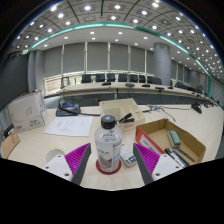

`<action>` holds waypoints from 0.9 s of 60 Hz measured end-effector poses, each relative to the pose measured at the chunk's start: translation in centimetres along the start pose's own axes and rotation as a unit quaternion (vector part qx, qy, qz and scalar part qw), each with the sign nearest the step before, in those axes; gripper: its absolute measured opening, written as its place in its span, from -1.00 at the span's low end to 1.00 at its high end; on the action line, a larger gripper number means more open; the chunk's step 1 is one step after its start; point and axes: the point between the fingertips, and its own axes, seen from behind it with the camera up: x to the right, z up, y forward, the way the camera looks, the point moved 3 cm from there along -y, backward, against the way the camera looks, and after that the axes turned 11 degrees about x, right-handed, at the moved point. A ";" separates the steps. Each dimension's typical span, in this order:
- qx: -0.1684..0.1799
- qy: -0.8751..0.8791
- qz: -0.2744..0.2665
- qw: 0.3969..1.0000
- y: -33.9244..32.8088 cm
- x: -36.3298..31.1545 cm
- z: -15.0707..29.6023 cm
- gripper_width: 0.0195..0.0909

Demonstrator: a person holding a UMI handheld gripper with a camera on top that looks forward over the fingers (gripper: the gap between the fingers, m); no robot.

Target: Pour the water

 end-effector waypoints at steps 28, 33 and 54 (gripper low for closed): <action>-0.099 0.030 -0.036 0.994 -24.9 -9.1 2.8 0.87; -0.107 0.025 -0.043 0.993 -28.5 -10.6 3.1 0.86; -0.101 -0.011 -0.056 0.993 -35.7 -14.5 4.3 0.87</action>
